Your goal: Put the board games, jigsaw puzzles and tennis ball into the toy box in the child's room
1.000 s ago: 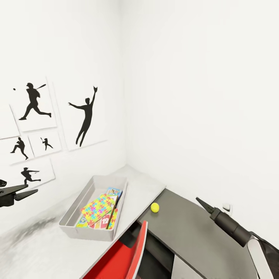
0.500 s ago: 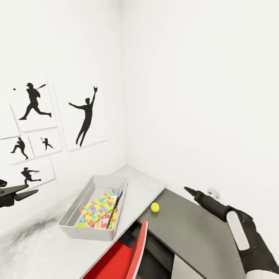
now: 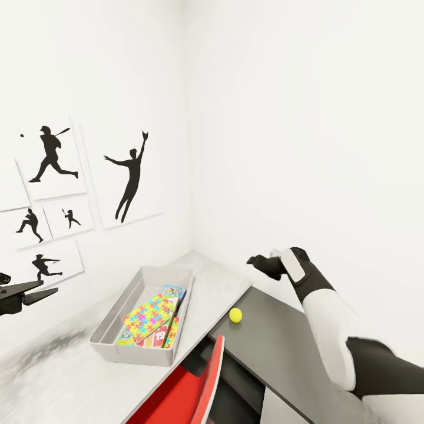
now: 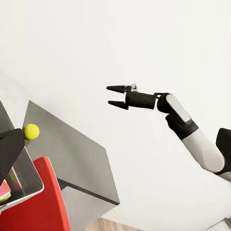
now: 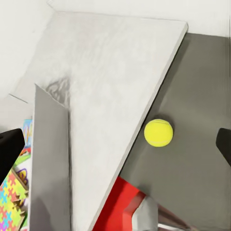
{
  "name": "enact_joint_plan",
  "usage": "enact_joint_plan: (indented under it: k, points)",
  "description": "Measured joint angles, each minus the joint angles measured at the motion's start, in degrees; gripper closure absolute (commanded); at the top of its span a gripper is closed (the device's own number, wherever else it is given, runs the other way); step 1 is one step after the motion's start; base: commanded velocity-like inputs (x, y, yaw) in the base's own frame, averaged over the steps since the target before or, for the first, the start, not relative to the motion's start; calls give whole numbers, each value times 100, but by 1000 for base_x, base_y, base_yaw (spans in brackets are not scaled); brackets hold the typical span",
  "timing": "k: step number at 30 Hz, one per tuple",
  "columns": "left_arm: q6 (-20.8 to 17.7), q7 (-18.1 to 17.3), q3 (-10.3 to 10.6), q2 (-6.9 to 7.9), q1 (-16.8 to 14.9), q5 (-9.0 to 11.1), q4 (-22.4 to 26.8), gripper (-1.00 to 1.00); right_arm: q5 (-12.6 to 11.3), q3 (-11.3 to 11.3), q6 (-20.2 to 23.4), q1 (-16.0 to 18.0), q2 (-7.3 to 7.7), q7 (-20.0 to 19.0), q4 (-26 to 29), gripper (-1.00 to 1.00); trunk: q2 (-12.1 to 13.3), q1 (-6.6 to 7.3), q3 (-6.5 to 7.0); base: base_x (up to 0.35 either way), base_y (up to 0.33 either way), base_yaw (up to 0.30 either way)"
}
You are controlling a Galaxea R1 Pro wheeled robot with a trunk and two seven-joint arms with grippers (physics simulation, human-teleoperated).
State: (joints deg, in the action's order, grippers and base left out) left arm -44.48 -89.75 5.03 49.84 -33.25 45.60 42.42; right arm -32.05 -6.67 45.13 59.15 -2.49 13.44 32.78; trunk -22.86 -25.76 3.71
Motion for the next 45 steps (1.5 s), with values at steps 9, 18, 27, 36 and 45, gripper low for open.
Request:
enact_joint_plan:
  k: [9,18,27,36,45]
  points:
    - [0,0,1,0,0,1,0,-100,5,48,-351,461,-47,95,-836,-100,-1,0,-1,0,0,0]
    - [0,0,4,0,0,1,0,-100,-6,321,-376,479,-41,109,-859,-100,-1,0,-1,0,0,0]
    - [0,0,1,0,0,-4,0,-100,-2,428,-387,479,-43,103,-860,-100,-1,1,-1,7,2,0]
    - [0,0,6,1,1,-8,1,-100,0,442,-404,474,-37,103,-860,-100,-1,1,-1,143,49,0]
    - [0,0,23,-6,1,-5,0,-100,0,443,-405,474,-21,103,-860,-100,0,0,-6,25,5,0]
